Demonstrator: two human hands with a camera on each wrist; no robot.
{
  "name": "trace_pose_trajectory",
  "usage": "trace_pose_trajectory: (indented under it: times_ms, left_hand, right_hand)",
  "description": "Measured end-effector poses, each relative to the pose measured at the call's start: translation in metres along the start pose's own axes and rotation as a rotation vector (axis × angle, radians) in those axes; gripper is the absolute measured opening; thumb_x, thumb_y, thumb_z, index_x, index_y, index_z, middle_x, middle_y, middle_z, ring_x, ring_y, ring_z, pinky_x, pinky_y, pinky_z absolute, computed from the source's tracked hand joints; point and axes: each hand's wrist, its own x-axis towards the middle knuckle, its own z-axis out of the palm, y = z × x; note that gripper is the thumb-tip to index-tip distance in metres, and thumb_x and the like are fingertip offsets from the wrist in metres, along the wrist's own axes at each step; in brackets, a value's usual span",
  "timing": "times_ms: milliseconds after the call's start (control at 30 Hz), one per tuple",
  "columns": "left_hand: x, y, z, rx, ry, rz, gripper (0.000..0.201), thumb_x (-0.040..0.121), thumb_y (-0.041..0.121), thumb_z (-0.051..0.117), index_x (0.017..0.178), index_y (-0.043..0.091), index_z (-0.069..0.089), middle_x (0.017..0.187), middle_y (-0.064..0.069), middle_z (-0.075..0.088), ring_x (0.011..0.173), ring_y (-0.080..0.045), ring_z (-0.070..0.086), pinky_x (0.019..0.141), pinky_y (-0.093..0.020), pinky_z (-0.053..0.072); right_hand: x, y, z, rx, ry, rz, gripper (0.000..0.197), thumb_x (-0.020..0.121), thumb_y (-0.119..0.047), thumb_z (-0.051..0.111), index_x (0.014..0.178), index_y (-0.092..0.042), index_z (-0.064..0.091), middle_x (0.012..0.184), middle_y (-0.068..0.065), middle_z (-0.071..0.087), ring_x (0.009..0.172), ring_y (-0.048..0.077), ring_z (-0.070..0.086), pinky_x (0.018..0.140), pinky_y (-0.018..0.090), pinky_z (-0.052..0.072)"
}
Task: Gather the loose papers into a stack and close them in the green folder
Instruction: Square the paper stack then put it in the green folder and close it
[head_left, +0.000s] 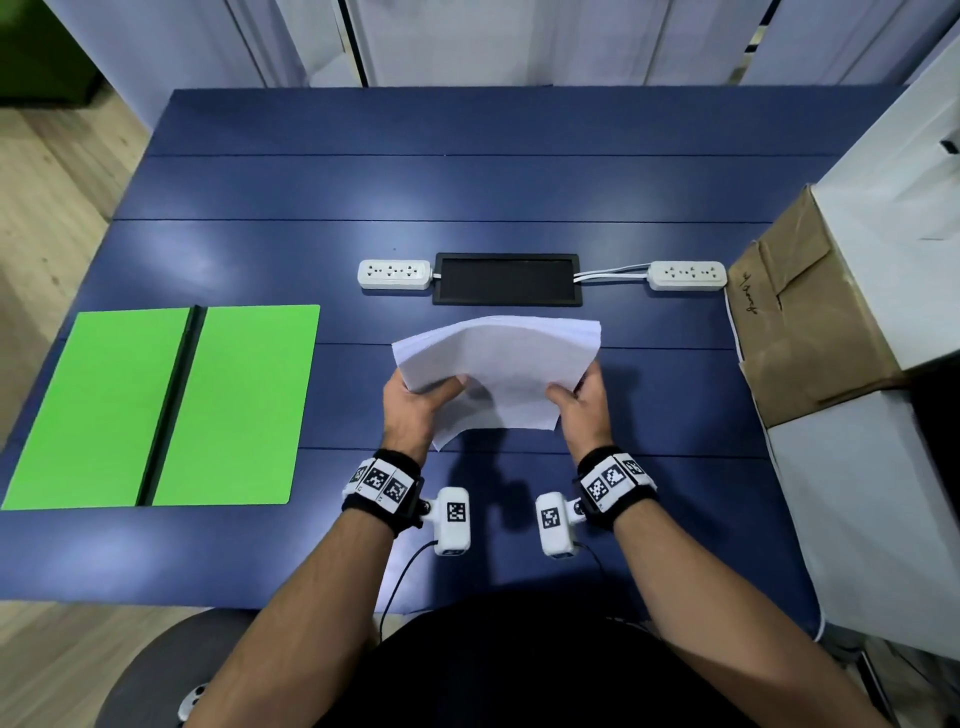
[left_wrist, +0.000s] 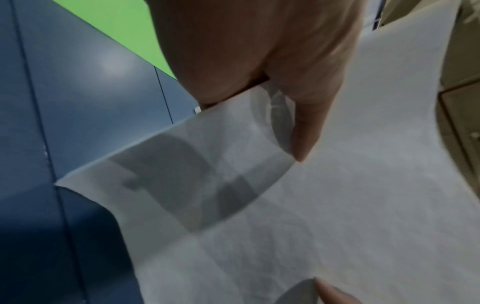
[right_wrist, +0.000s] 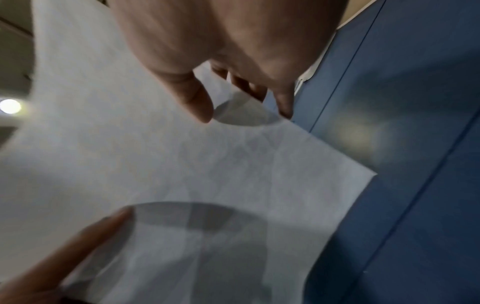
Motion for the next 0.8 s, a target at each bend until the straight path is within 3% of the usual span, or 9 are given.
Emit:
trace_pose_trajectory:
  times_ms: [67, 200, 267, 333, 400, 433, 500, 633, 800]
  left_hand:
    - [0.0, -0.003, -0.003, 0.012, -0.026, -0.019, 0.049, 0.071, 0.003, 0.085, 0.117, 0.001, 0.07, 0.1, -0.006, 0.079, 0.087, -0.018, 0.073, 0.077, -0.031, 0.058]
    - [0.0, -0.007, -0.007, 0.025, -0.098, -0.064, 0.041, 0.07, 0.0, 0.079, 0.109, 0.003, 0.072, 0.095, -0.006, 0.078, 0.082, -0.016, 0.073, 0.073, -0.027, 0.057]
    - [0.0, -0.009, -0.006, 0.033, -0.128, -0.077, 0.032, 0.073, -0.008, 0.077, 0.103, 0.003, 0.072, 0.089, -0.005, 0.078, 0.078, -0.015, 0.074, 0.071, -0.026, 0.057]
    - [0.001, -0.011, -0.004, 0.028, -0.141, -0.099, 0.032, 0.072, -0.011, 0.076, 0.101, 0.001, 0.071, 0.085, -0.002, 0.079, 0.076, -0.015, 0.074, 0.07, -0.026, 0.058]
    - [0.003, -0.014, -0.004, 0.028, -0.141, -0.124, 0.037, 0.073, -0.014, 0.075, 0.108, -0.004, 0.067, 0.087, -0.001, 0.079, 0.079, -0.016, 0.075, 0.07, -0.026, 0.058]
    - [0.005, -0.015, -0.004, 0.031, -0.141, -0.135, 0.04, 0.075, -0.016, 0.074, 0.112, -0.005, 0.065, 0.089, -0.001, 0.079, 0.081, -0.017, 0.075, 0.07, -0.026, 0.058]
    - [0.009, -0.019, -0.008, 0.059, -0.137, -0.144, 0.041, 0.076, -0.016, 0.074, 0.115, -0.005, 0.065, 0.093, -0.002, 0.08, 0.083, -0.016, 0.076, 0.072, -0.027, 0.058]
    - [0.01, -0.022, -0.008, 0.143, -0.134, -0.155, 0.035, 0.08, -0.007, 0.078, 0.113, -0.002, 0.07, 0.093, -0.003, 0.08, 0.082, -0.013, 0.076, 0.073, -0.027, 0.058]
    - [0.013, -0.019, -0.009, 0.191, -0.112, -0.129, 0.03, 0.084, 0.002, 0.079, 0.112, 0.003, 0.07, 0.1, -0.008, 0.078, 0.083, -0.017, 0.075, 0.073, -0.03, 0.059]
  right_hand:
    - [0.005, 0.012, -0.001, -0.019, -0.053, 0.05, 0.047, 0.081, 0.006, 0.058, 0.116, -0.025, 0.057, 0.104, -0.01, 0.069, 0.088, -0.006, 0.066, 0.085, 0.024, 0.048]
    - [0.015, 0.031, 0.0, -0.064, -0.052, 0.092, 0.066, 0.069, -0.011, 0.059, 0.134, -0.004, 0.056, 0.105, -0.008, 0.072, 0.096, 0.008, 0.067, 0.091, 0.026, 0.047]
    - [0.014, 0.031, 0.0, -0.05, -0.039, 0.113, 0.063, 0.072, -0.018, 0.061, 0.134, -0.012, 0.056, 0.107, -0.012, 0.072, 0.102, 0.013, 0.066, 0.096, 0.03, 0.046]
    - [0.012, 0.027, 0.002, -0.069, -0.064, 0.111, 0.051, 0.075, -0.028, 0.062, 0.125, -0.036, 0.059, 0.103, -0.021, 0.072, 0.105, 0.014, 0.065, 0.101, 0.036, 0.046]
    - [0.01, 0.024, 0.005, -0.099, -0.095, 0.093, 0.038, 0.077, -0.033, 0.062, 0.108, -0.055, 0.057, 0.1, -0.027, 0.072, 0.105, 0.014, 0.066, 0.101, 0.04, 0.047]
    - [0.01, 0.024, 0.005, -0.101, -0.095, 0.088, 0.036, 0.078, -0.032, 0.062, 0.104, -0.057, 0.057, 0.101, -0.027, 0.072, 0.105, 0.014, 0.066, 0.101, 0.041, 0.047]
    - [0.01, 0.024, 0.004, -0.071, -0.079, 0.077, 0.038, 0.081, -0.027, 0.062, 0.109, -0.051, 0.059, 0.105, -0.022, 0.073, 0.107, 0.011, 0.067, 0.1, 0.037, 0.048]
    - [0.01, 0.019, 0.008, -0.068, -0.084, 0.039, 0.039, 0.094, -0.007, 0.057, 0.13, -0.021, 0.053, 0.11, -0.013, 0.068, 0.102, 0.007, 0.064, 0.097, 0.03, 0.045]
    - [0.013, 0.017, 0.008, -0.159, -0.102, 0.016, 0.03, 0.091, -0.02, 0.057, 0.115, -0.038, 0.053, 0.112, -0.012, 0.068, 0.11, 0.019, 0.064, 0.103, 0.042, 0.049]
